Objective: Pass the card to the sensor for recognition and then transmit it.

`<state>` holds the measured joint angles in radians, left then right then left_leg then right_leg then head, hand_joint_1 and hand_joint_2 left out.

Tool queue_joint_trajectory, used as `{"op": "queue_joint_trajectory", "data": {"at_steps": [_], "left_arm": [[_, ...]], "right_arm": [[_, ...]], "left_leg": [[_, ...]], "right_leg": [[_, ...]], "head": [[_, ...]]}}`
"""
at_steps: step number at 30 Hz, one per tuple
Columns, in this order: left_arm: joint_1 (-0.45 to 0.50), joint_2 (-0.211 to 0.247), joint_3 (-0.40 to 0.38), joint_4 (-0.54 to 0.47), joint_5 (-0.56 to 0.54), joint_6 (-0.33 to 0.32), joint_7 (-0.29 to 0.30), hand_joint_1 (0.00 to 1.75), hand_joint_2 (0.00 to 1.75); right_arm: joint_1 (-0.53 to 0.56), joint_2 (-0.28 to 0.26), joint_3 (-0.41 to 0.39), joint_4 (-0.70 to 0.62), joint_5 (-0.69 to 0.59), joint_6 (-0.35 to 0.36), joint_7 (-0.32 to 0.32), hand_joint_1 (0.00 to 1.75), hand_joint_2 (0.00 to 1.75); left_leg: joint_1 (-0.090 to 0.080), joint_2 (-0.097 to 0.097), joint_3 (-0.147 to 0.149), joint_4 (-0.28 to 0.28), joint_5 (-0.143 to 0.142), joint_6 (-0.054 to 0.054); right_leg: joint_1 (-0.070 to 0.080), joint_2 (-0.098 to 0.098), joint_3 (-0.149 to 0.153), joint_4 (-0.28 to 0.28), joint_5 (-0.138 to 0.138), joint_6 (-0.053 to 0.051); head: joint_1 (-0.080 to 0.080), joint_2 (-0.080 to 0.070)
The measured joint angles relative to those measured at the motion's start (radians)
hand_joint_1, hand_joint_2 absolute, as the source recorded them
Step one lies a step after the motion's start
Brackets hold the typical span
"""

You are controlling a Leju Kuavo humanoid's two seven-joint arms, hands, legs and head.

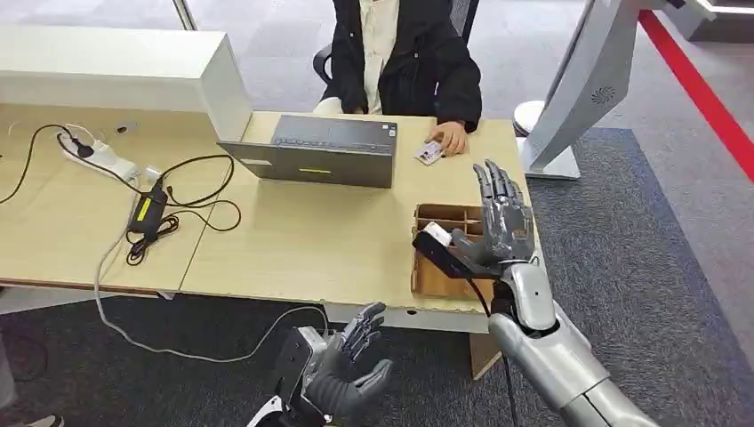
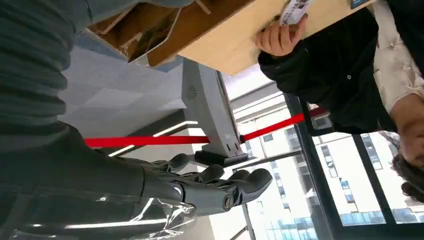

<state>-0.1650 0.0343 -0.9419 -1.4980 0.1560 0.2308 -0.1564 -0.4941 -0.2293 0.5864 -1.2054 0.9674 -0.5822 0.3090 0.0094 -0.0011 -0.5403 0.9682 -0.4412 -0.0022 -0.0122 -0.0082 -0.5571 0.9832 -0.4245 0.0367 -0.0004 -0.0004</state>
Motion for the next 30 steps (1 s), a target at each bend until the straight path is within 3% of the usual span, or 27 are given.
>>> {"op": "queue_joint_trajectory", "data": {"at_steps": [16, 30], "left_arm": [[-0.011, 0.013, -0.017, -0.024, 0.019, -0.020, 0.003, 0.00, 1.75], [-0.012, 0.022, -0.025, -0.032, 0.020, -0.040, 0.001, 0.00, 1.75]], "right_arm": [[0.022, -0.058, -0.070, 0.014, 0.119, 0.062, 0.056, 0.00, 1.75], [-0.032, -0.065, -0.092, 0.175, 0.068, 0.040, 0.006, 0.00, 1.75]], "left_leg": [[0.000, 0.000, 0.000, 0.000, 0.000, 0.000], [0.000, -0.001, -0.001, 0.000, 0.000, 0.000]], "right_leg": [[0.000, 0.000, 0.000, 0.000, 0.000, 0.000], [0.000, 0.000, 0.000, 0.000, 0.000, 0.001]], "head": [[0.000, 0.000], [0.000, 0.000]]}}
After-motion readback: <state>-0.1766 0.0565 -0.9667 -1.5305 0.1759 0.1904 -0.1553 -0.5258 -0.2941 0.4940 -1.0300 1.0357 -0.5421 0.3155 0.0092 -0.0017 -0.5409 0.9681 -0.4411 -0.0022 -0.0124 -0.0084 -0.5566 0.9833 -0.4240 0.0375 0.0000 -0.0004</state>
